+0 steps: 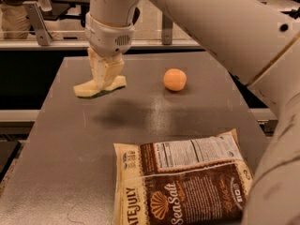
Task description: Pick sponge
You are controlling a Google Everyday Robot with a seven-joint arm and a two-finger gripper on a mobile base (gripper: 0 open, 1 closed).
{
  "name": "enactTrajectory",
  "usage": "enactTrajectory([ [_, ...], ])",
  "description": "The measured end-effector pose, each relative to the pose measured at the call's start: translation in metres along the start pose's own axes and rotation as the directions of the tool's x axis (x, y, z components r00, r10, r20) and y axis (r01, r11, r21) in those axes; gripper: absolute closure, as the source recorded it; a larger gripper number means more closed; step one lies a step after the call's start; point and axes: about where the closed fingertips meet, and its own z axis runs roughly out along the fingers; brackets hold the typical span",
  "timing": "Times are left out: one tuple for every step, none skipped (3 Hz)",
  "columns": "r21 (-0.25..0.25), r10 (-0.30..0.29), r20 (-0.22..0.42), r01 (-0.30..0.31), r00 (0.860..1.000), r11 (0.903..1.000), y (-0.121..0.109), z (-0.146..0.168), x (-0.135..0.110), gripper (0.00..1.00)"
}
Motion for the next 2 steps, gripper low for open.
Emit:
enactTrajectory([
  [0.079, -0.004, 0.051, 0.0, 0.999, 0.9969, -0.0088, -0.0307, -0.0109, 1.0],
  [0.089, -0.005, 0.053, 0.0, 0.999, 0.996, -0.0114, -0.0309, -0.0117, 1.0],
])
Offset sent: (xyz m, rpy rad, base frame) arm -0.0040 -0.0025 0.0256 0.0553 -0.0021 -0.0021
